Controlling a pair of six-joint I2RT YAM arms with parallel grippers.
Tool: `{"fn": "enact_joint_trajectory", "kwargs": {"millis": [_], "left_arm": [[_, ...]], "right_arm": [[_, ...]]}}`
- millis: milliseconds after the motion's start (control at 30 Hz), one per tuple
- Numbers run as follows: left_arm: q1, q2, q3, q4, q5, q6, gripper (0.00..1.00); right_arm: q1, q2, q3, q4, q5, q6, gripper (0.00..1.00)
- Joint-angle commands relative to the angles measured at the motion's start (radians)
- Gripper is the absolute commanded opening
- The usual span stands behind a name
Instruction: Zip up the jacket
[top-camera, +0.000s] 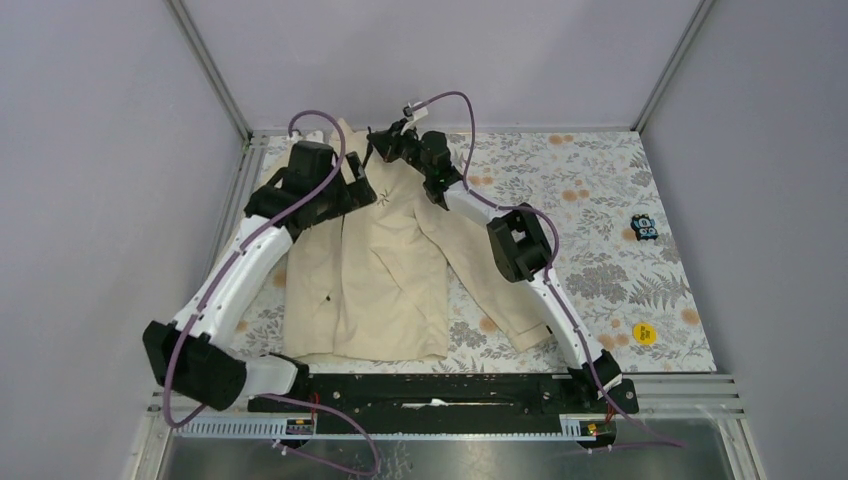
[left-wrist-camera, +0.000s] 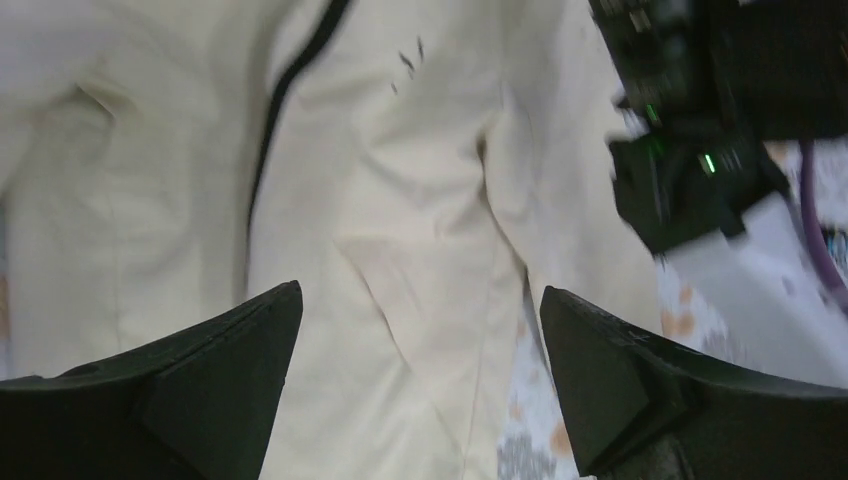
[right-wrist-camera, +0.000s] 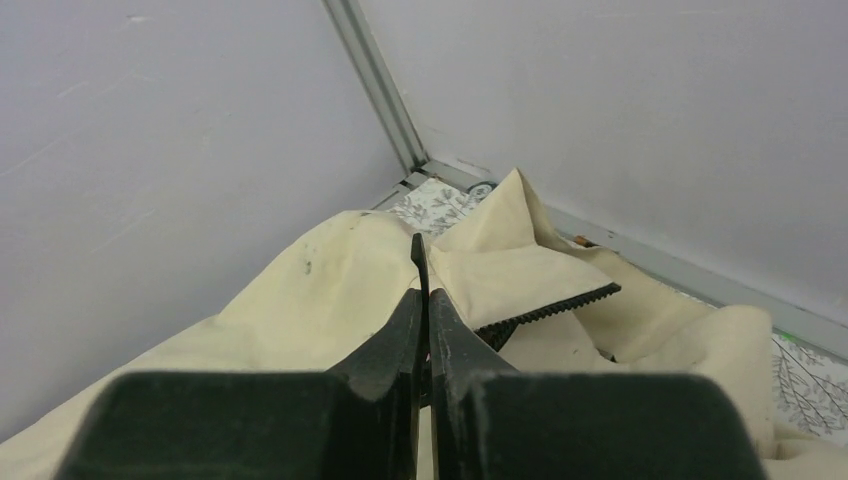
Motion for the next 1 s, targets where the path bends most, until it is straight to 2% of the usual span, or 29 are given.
{"fn": "enact_joint_trajectory", "kwargs": {"millis": [0,133,200,333,433,567,633,700,733,767,967], "left_arm": [[0.115,0.112,0.031,0.241,-0.08,0.063,0.99],[0.195,0.303,0.127,0.31,-0.04,0.132,0.99],[0.241,0.405,0.193,0.318,0.093,0.142,0.99],[0.254,0.526,0.242,0.387,0.167,0.181,0.99],[0.259,0.594,0.246,0.446,0.225,0.167,0.93],[0.259,0.606,0.193,0.449,0.287,0.118,0.62],[0.265,0.572,0.122,0.46,0.283,0.1,0.42],[0.276,0.541,0.062,0.431,0.257,0.092,0.16],[0.282,0.525,0.033,0.413,0.241,0.088,0.06],[0.287,0.511,0.004,0.397,0.224,0.086,0.0],[0.311,0.45,-0.131,0.324,0.161,0.095,0.0]], "right_arm": [[0.011,-0.158,-0.028,0.121,-0.076,0.036,0.0],[0.011,-0.155,-0.019,0.127,-0.087,0.064,0.0],[0.011,-0.14,0.016,0.12,-0.097,0.084,0.0],[0.011,-0.118,0.058,0.108,-0.112,0.11,0.0],[0.011,-0.119,0.062,0.11,-0.11,0.112,0.0],[0.011,-0.117,0.073,0.1,-0.104,0.107,0.0],[0.011,-0.109,0.087,0.09,-0.085,0.099,0.0],[0.009,-0.092,0.122,0.073,-0.059,0.093,0.0],[0.01,-0.076,0.148,0.057,-0.047,0.092,0.0],[0.009,-0.06,0.178,0.041,-0.035,0.088,0.0],[-0.001,0.023,0.376,-0.074,0.115,-0.014,0.0]]}}
